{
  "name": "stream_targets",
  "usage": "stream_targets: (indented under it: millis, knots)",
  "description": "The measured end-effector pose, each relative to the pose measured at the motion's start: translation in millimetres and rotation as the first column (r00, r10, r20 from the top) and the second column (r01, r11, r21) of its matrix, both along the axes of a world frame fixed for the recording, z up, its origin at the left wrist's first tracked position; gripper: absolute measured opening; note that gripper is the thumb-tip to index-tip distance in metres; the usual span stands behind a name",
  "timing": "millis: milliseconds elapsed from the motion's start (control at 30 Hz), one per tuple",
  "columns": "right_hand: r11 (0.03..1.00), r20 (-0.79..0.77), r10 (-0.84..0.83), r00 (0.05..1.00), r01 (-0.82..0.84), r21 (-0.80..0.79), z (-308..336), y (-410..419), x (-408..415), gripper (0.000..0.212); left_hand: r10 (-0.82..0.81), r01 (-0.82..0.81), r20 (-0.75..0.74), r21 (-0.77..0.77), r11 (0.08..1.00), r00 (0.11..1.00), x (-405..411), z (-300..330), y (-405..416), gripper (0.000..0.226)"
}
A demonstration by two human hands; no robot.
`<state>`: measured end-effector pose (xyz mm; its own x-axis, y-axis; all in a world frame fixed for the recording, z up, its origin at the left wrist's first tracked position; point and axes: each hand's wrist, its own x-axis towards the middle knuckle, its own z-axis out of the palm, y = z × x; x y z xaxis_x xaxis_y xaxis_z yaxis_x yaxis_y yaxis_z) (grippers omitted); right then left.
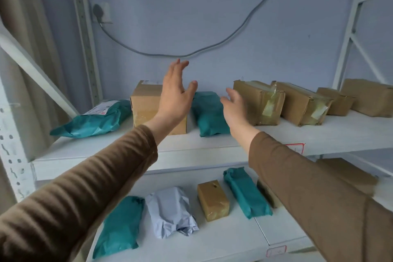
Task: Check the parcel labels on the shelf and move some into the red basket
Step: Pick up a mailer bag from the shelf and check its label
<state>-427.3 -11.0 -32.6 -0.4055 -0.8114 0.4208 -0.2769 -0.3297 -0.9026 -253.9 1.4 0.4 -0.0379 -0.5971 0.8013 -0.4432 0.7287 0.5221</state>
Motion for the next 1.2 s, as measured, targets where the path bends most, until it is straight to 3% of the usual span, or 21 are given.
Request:
stream_targets:
  millis: [67, 133, 233, 333, 467, 667, 800, 867, 1000, 1133, 1200]
  knots:
    - [0.997, 0.026, -0.016, 1.0, 0.014, 0.08, -1, -3, -23, 0.05, -0.102, 0.097, 0.044, 0.095, 0.991, 0.994, -29, -5, -3, 0.055]
    - [0.981, 0.024, -0.019, 1.0, 0.014, 0.193, -4, -6, -42, 0.054, -0.201, 0.19, 0.003, 0.313, 0.931, 0.98, -55, -13, -9, 0.061]
    - [0.93, 0.058, 0.047, 0.997, -0.065, 0.362, -10, -11, -64, 0.055, -0.197, 0.239, -0.138, 0.646, 0.725, 0.971, -84, -28, -17, 0.074]
    - [0.87, 0.26, 0.139, 0.956, -0.243, 0.429, -15, -10, -74, 0.038, -0.066, 0.291, -0.307, 0.782, 0.552, 0.949, -92, -42, -21, 0.065]
    - [0.817, 0.475, 0.237, 0.848, -0.438, 0.374, -24, 1, -90, 0.009, 0.076, 0.361, -0.458, 0.782, 0.509, 0.886, -92, -47, -4, 0.041]
    - [0.744, 0.626, 0.367, 0.689, -0.621, 0.247, -40, 59, -124, 0.02, 0.158, 0.513, -0.623, 0.74, 0.434, 0.766, -91, -62, 59, 0.054]
    - [0.684, 0.639, 0.502, 0.583, -0.72, 0.12, -59, 123, -159, 0.036, 0.127, 0.591, -0.705, 0.668, 0.452, 0.698, -109, -78, 112, 0.032]
    - [0.651, 0.612, 0.564, 0.555, -0.755, 0.085, -66, 161, -180, 0.049, 0.069, 0.649, -0.742, 0.624, 0.436, 0.667, -120, -90, 137, 0.049]
    - [0.599, 0.538, 0.654, 0.533, -0.799, 0.064, -81, 214, -226, 0.063, 0.014, 0.749, -0.813, 0.542, 0.38, 0.581, -154, -116, 187, 0.06]
    - [0.581, 0.505, 0.667, 0.547, -0.807, 0.107, -103, 241, -265, 0.058, -0.014, 0.843, -0.891, 0.425, 0.331, 0.455, -190, -144, 228, 0.048]
    - [0.62, 0.495, 0.633, 0.595, -0.773, 0.136, -116, 248, -279, 0.051, 0.0, 0.837, -0.893, 0.422, 0.349, 0.45, -202, -154, 240, 0.045]
